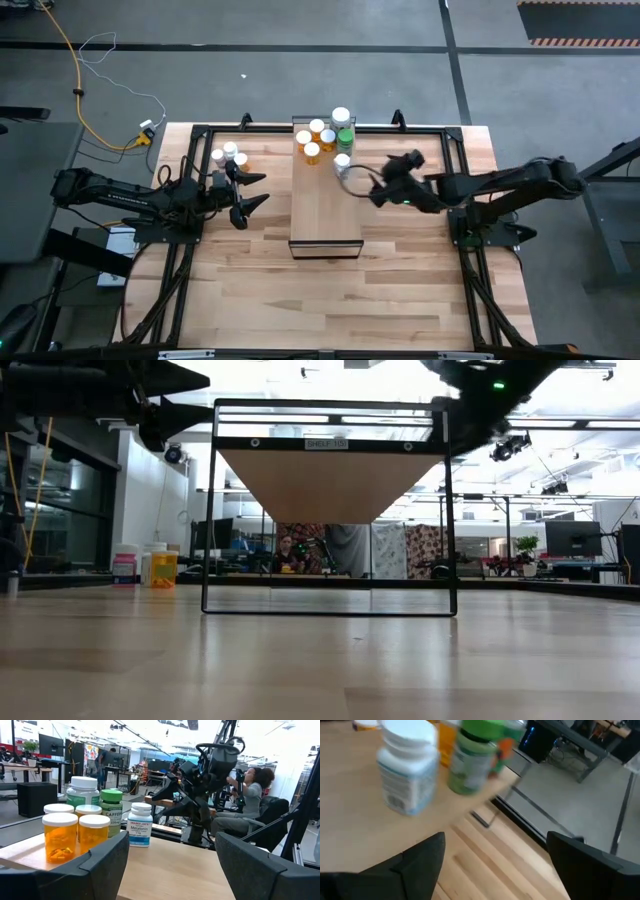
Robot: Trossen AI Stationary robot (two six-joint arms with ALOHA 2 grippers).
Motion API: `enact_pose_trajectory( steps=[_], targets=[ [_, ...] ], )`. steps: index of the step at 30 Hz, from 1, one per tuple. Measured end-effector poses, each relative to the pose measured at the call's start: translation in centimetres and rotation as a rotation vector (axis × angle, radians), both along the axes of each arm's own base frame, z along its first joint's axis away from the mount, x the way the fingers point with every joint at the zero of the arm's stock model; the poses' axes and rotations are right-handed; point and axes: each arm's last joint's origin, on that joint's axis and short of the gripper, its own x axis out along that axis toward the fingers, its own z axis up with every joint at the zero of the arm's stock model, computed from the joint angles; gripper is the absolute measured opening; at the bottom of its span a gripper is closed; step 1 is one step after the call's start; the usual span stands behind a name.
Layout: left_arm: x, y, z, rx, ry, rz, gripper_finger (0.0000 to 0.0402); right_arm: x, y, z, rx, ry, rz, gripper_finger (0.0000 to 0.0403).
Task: Pick and place medicine bottles onto shelf by color
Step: Put the yellow pill bottle on the shelf
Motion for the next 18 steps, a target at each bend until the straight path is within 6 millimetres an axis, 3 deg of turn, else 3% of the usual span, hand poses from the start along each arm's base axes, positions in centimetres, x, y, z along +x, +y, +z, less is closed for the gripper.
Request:
enact_pose_trajectory(
  steps=[8,14,18],
  targets=[
    [0.0,0.0,0.0,-0.002,-0.002,-0.004,0.0284,-7.9,-0.5,-3.1,-0.002,-0.284,0.053,0.0337],
    [0.0,0.0,0.0,0.000,-0.001,-0.003,0.0284,-10.6,-0.5,-3.8,0.009,-0.583,0.316,0.0337],
    [0.0,0.0,0.0,0.000,-0.001,0.001,0.0284,-11.6,-0.6,-3.8,0.007,-0.644,0.388,0.0337]
  ],
)
